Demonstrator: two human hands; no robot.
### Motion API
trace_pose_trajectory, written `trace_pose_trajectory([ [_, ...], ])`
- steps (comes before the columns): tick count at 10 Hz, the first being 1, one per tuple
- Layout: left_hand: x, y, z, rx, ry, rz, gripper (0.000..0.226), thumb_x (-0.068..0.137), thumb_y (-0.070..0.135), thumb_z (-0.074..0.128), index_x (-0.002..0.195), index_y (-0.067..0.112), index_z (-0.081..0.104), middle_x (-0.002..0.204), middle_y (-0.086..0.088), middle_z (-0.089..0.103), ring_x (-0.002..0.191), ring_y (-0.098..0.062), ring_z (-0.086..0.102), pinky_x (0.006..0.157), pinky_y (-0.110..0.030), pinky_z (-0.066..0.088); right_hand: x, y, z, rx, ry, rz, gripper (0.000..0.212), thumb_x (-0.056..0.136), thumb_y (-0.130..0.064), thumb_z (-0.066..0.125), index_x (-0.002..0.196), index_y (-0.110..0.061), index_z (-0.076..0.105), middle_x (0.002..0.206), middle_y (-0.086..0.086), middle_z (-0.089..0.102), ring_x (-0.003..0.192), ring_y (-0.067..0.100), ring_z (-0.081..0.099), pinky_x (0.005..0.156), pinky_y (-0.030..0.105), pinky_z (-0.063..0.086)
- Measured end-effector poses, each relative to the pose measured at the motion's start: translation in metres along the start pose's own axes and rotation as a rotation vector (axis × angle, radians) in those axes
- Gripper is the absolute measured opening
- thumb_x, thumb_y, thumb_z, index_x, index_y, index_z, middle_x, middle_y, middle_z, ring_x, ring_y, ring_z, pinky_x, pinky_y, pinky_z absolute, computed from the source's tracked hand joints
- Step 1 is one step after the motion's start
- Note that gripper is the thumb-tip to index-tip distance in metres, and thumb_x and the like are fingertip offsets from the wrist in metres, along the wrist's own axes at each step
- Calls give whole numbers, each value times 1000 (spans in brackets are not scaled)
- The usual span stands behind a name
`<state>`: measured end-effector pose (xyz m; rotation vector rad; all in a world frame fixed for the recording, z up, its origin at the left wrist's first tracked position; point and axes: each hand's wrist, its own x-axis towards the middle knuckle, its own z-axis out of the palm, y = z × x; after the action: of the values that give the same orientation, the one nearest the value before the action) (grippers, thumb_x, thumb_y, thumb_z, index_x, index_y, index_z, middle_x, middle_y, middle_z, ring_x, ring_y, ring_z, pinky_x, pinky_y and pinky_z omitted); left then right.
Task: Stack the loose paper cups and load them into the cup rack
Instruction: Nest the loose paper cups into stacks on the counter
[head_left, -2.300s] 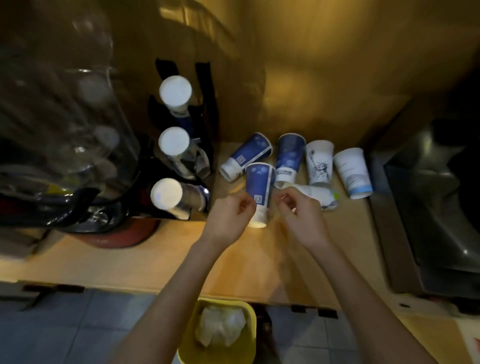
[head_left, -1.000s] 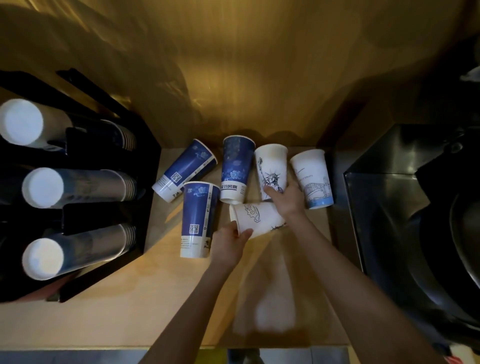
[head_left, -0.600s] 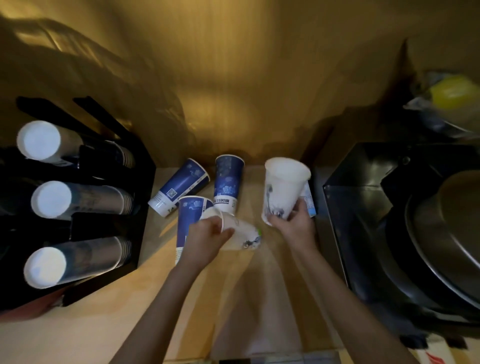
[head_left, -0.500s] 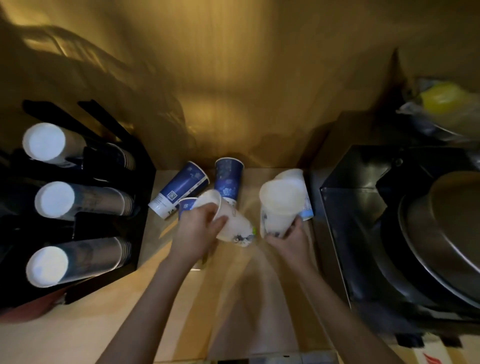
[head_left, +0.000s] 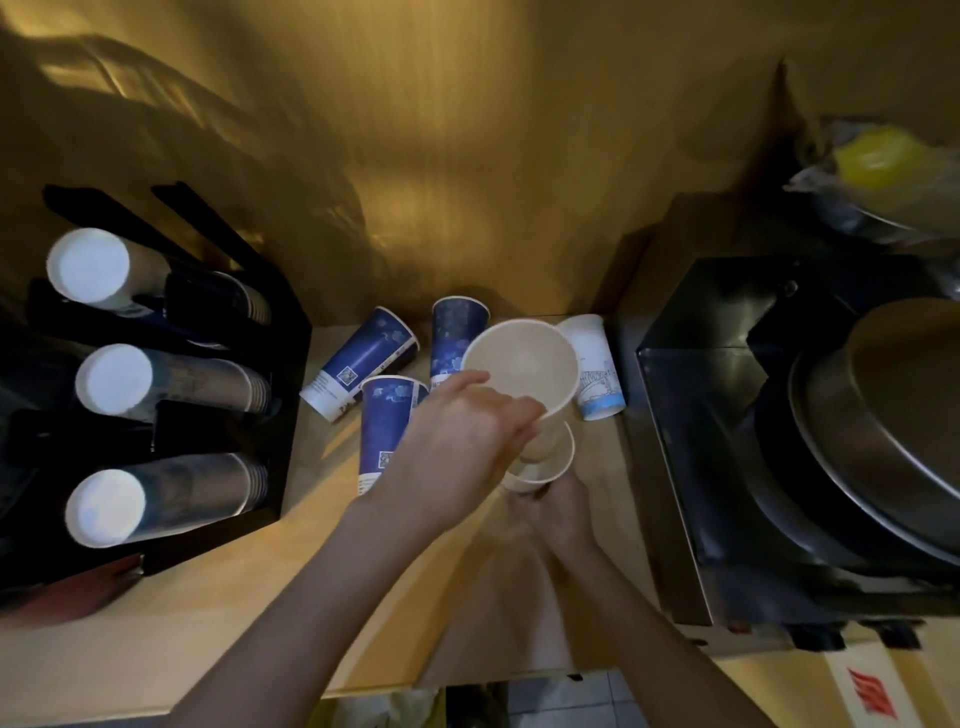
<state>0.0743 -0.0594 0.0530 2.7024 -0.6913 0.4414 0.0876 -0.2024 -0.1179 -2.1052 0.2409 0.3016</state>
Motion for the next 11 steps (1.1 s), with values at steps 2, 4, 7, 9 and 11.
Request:
trace_pose_trajectory([
  [2, -11, -5, 64, 28, -167, 38, 12, 66, 19, 74, 75, 18, 67, 66, 0, 70, 69, -17, 68, 97, -30, 46, 1, 7, 4, 37, 20, -12, 50, 69, -22, 65, 113, 1, 58, 98, 13, 66, 84, 16, 61, 56, 3, 36],
  [4, -25, -6, 103, -251, -198, -278, 83, 67, 41, 71, 137, 20, 32, 151, -12, 28, 141, -27, 20, 112, -39, 22, 3, 6, 2, 207, -33, 36, 43, 75, -15, 68, 117, -19, 55, 99, -7, 63, 92, 10, 62, 63, 2, 46],
  [7, -19, -4, 128, -626, -38, -697, 104, 52, 28, 87, 139, 20, 29, 142, -2, 43, 128, -15, 41, 99, -22, 32, 8, 7, -12, 45, -127, -49, 55, 74, -15, 72, 124, -14, 50, 113, 4, 65, 99, 11, 59, 81, 20, 44],
  [9, -23, -5, 129, -638, -15, -687, 103, 52, 37, 86, 137, 24, 30, 141, 2, 44, 120, -2, 39, 98, -23, 35, 50, -18, -57, -282, 126, -129, 17, 86, -10, 54, 103, -10, 58, 108, 14, 64, 97, 29, 59, 81, 39, 51],
  [11, -22, -5, 127, -670, -21, -700, 101, 50, 44, 80, 134, 34, 24, 135, 11, 40, 120, -1, 38, 97, -22, 35, 99, -41, -57, -623, 313, -181, 53, 85, -23, 60, 127, -4, 35, 131, 20, 41, 119, 32, 41, 97, 40, 41],
])
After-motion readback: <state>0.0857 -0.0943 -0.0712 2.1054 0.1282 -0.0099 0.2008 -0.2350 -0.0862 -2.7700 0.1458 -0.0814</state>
